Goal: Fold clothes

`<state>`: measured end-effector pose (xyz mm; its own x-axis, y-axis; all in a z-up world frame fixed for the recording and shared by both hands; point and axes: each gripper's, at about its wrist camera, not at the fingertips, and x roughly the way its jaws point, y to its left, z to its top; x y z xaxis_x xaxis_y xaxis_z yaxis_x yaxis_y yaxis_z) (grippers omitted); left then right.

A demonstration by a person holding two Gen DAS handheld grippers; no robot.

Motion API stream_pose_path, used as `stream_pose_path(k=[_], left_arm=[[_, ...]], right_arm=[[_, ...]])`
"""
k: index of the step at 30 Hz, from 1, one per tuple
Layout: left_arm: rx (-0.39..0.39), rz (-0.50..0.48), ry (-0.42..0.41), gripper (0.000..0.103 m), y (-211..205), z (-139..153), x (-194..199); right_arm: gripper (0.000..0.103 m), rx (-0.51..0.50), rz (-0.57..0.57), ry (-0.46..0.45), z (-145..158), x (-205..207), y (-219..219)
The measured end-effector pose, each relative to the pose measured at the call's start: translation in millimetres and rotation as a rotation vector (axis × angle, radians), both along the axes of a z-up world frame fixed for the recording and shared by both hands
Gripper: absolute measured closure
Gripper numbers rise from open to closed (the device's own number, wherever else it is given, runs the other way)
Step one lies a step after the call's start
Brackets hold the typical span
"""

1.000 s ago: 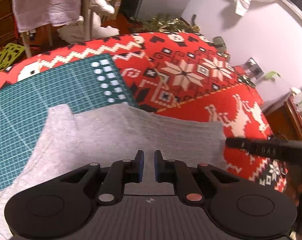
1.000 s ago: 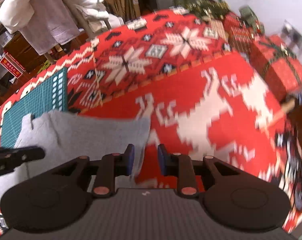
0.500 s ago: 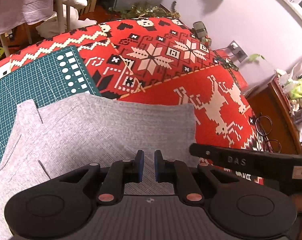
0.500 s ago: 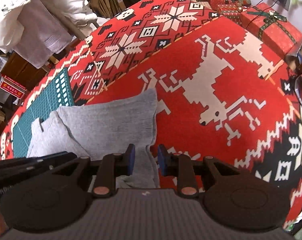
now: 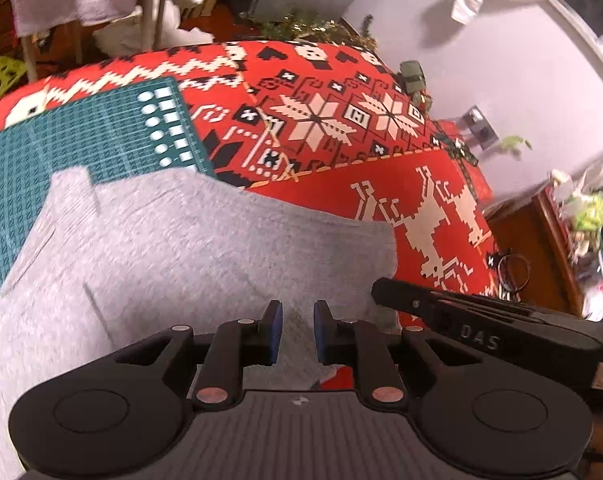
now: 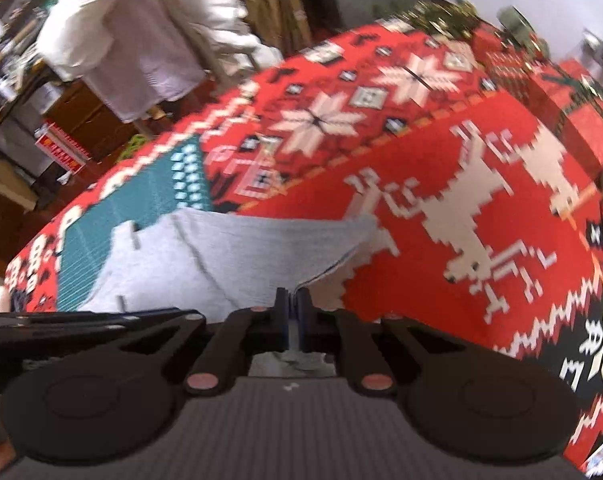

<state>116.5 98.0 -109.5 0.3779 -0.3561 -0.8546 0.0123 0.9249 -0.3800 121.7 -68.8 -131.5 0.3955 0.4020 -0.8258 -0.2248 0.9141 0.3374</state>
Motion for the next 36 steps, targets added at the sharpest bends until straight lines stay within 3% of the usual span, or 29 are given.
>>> stream_pose_path(k=[8, 15, 24, 36], left_arm=[[-0.025, 0.135, -0.015, 0.088, 52.4, 21.7, -33.7], [-0.025, 0.264, -0.02, 0.088, 113.6, 35.0, -77.0], [-0.047, 0.43, 0.014, 0.088, 165.6, 32.6, -135.1], [-0.063, 0.556, 0.031, 0.088, 198.9, 23.4, -171.8]], right_arm=[[0.1, 0.0, 0.202, -0.116, 48.3, -22.9, 64.0], [0.1, -0.012, 0.41, -0.162, 69.9, -63.5, 136.2], [0.1, -0.075, 0.685, -0.169, 69.7, -126.6, 204.7], [0.1, -0.133, 0.871, -0.127, 46.4, -158.1, 247.5]])
